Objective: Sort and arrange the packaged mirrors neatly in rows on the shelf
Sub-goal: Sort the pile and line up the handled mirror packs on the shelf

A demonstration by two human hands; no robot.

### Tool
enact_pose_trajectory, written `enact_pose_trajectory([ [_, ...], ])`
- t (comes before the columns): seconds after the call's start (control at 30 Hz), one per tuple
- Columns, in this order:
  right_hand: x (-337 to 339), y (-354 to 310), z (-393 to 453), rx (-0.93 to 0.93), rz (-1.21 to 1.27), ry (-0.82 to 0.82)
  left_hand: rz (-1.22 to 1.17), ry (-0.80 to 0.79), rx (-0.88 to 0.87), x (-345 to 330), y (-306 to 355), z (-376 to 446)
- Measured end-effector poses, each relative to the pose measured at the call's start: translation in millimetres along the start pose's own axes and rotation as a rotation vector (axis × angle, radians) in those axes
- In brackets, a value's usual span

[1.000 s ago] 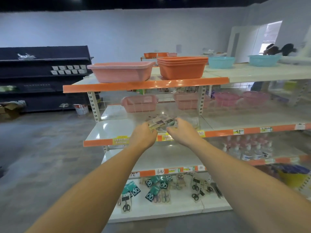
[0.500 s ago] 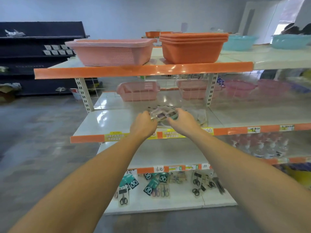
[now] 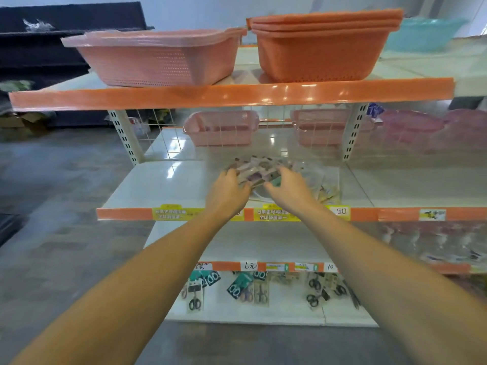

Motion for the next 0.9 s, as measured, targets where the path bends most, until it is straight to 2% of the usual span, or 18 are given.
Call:
enact_pose_trajectory([
  [0.27, -29.1, 10.5, 32.4, -0.027, -0.020, 0.035, -0.026, -0.015, -0.044, -21.0, -26.4, 45.8],
  [0.43, -48.6, 10.6, 63.8, -0.083, 0.000, 0.076, 0.007, -0.033, -0.138, -25.6, -42.9, 82.1],
  [0.63, -59.8, 25.1, 94.4, -0.096, -0.105, 0.110, 0.204, -0.108, -0.275, -46.3, -56.2, 116.2],
  [0.9, -65.7, 49.4, 118.2, -0.067, -0.186, 0.074, 0.258, -0.184, -0.250, -79.7, -62.5, 140.2],
])
Point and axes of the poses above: each hand's wrist, its own z-axis towards the middle knuckle, its own x-axis out of the back of the hand, y = z × x, the point moved 7 cm from there along z, towards the middle knuckle, and after that the axes turned 7 degrees about -z, right-handed, at the moved point
